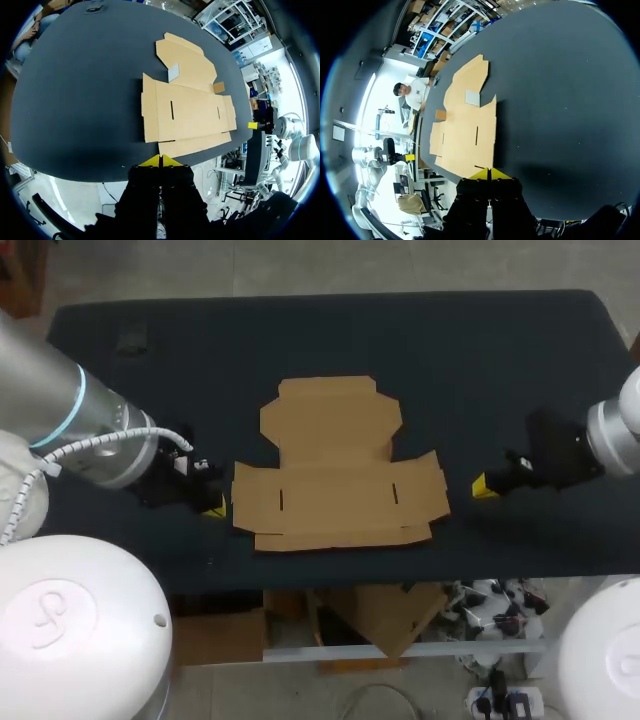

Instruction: Assemble the packaging by folding the flat box into shape, placing the metal phone stand inside, and closing the box properly

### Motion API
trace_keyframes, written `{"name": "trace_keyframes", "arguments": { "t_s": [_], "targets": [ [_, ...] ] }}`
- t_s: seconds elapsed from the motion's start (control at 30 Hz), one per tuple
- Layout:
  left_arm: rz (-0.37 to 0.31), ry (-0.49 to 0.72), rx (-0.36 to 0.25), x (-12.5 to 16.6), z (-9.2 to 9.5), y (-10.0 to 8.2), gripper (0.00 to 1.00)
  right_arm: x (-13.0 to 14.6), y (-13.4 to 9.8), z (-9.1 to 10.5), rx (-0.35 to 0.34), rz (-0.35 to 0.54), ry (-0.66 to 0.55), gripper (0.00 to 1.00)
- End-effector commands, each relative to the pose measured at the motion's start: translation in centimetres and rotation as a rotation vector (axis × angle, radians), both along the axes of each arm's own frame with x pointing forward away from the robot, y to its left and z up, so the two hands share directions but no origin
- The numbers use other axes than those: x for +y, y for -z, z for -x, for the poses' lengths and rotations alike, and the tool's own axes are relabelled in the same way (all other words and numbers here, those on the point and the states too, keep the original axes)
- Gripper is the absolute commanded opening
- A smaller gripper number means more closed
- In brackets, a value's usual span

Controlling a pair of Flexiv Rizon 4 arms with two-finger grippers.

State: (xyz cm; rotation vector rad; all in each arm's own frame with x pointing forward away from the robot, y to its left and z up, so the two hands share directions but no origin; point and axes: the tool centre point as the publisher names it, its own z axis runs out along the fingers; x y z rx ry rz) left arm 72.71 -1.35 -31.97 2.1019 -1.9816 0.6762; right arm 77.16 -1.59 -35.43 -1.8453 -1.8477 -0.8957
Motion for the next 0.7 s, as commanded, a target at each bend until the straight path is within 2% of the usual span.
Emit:
{"name": "trace_keyframes", "arguments": {
  "t_s": [0.03, 0.23, 0.4, 0.7],
  "targets": [
    [0.012, -0.015, -0.027, 0.4, 1.2, 0.8, 0.00, 0.0, 0.1, 1.9, -0.027, 0.001, 0.021, 0.00],
    [0.030, -0.006, -0.005, 0.5, 2.0, 2.1, 0.00, 0.8, 1.3, 2.8, -0.017, -0.001, 0.008, 0.00],
    [0.047, 0.002, 0.023, 0.5, 2.0, 3.1, 0.00, 1.3, 2.3, 2.7, -0.004, -0.016, -0.008, 0.00],
    [0.061, 0.017, 0.038, -0.1, 1.8, 4.3, 0.00, 2.2, 3.4, 2.3, 0.000, -0.033, -0.041, 0.00]
  ]
}}
